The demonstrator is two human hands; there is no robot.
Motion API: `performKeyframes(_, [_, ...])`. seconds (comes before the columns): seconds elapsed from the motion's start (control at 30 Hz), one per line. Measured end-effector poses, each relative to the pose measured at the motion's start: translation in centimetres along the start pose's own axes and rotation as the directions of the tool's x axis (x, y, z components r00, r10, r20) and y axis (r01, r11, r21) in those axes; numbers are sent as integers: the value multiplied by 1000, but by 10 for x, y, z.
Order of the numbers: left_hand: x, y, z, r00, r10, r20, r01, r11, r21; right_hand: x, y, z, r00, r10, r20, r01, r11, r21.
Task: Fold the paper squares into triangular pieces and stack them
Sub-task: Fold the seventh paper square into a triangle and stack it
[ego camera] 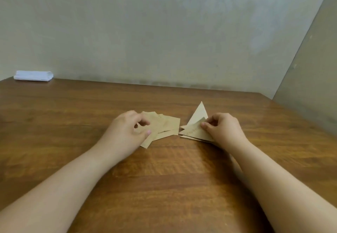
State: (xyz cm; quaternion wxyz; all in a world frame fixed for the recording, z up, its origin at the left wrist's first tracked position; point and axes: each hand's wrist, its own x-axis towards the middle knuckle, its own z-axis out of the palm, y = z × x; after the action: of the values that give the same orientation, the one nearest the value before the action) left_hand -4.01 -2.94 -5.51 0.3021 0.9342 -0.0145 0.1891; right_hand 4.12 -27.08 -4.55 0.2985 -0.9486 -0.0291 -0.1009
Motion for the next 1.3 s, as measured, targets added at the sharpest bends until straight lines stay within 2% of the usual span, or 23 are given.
performKeyframes(0.13, [0,-12,5,993,17,116,-40,978,205,5,6,18,992,-89,-84,66,967,-246])
performKeyframes(0.3, [3,-9,4,961,-70,266,-8,960,281,3,4,28,982,-185,-44,159,926,-342])
performKeyframes(0.47, [1,-6,4,973,-15,230,-59,949,310,-7,1,25,950,-288,-117,217,884,-413])
performKeyframes(0.53, [1,-7,2,975,13,222,-81,950,300,-15,-3,23,903,-392,-175,302,870,-390])
performKeyframes(0.6, [-2,-7,0,978,41,206,-103,947,303,-20,-7,23,823,-522,-226,426,829,-362])
performKeyframes(0.7, [-7,-8,-3,989,57,133,-88,967,241,-32,-20,20,724,-660,-197,596,744,-301])
performKeyframes(0.77, [-11,-9,-8,995,18,102,-34,986,161,-46,-33,16,722,-688,-78,665,721,-196])
performKeyframes(0.83, [-16,-6,-13,994,-35,106,19,989,148,-65,-46,12,755,-652,71,655,747,-112])
performKeyframes(0.93, [-23,9,-25,992,21,121,-39,988,149,-90,-48,12,769,-604,207,630,772,-87])
performKeyframes(1.03, [-46,33,-42,974,132,184,-155,981,116,-114,-47,7,761,-616,204,635,772,-37])
performKeyframes(1.13, [-92,41,-39,933,302,198,-342,915,216,-141,-34,6,663,-738,123,745,667,-10])
performKeyframes(1.23, [-135,31,-24,919,349,184,-380,907,182,-170,-21,12,580,-807,109,811,584,6])
performKeyframes(1.3, [-156,25,-15,919,363,153,-388,901,192,-184,-14,14,566,-818,101,824,566,-36])
